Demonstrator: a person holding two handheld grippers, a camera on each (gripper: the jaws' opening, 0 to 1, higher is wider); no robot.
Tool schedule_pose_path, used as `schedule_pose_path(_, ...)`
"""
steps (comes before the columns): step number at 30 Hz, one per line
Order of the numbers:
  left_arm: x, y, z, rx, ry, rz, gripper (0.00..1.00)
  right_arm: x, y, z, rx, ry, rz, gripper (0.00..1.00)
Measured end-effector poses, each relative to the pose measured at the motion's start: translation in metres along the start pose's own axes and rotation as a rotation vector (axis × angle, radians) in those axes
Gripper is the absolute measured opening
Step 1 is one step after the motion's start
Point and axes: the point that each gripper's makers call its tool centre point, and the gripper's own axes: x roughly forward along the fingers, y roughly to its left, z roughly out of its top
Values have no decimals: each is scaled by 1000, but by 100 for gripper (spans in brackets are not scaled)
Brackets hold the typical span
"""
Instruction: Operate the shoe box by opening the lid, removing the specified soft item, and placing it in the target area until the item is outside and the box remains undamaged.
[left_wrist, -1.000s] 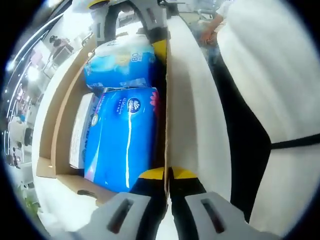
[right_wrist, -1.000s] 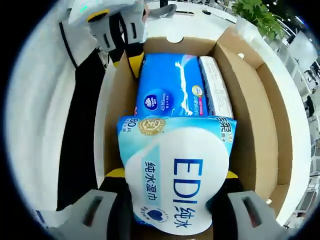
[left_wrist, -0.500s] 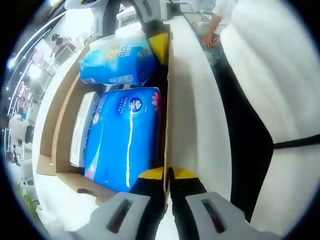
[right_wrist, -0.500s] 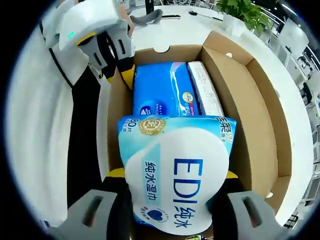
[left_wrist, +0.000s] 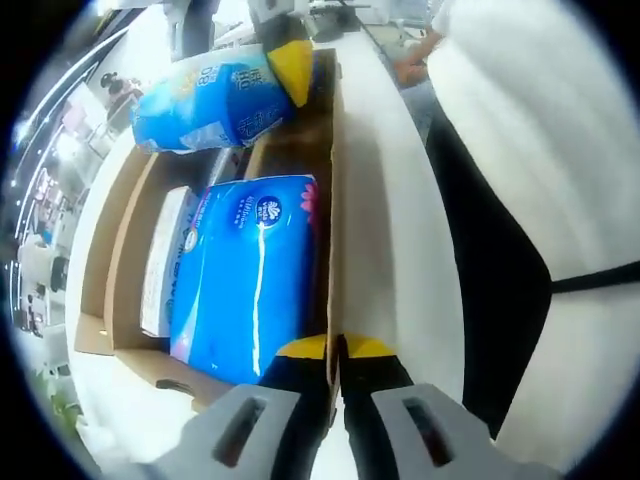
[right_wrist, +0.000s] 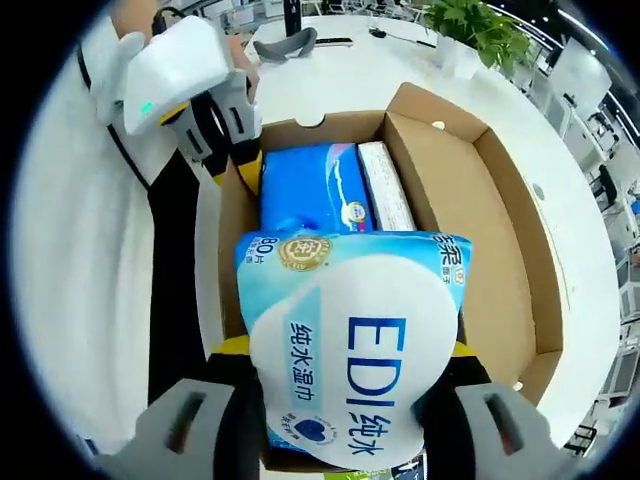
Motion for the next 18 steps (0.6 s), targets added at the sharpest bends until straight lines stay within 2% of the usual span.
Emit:
schedule_pose_path(5, 0, 1, 0, 0, 1, -1, 2, -7, 1, 4, -56, 20, -17, 61)
schedule_pose_path(9, 0, 0, 0, 4, 1, 1, 2, -14, -4, 3, -117, 64, -35, 61)
schedule_pose_path(15, 1, 1, 0, 4, -1, 6, 2, -18, -5, 5, -82, 70, -16, 61)
schedule_pose_path(18, 0, 1, 0, 6, -3, 7, 3, -16, -4, 5, -101, 79, -16, 61)
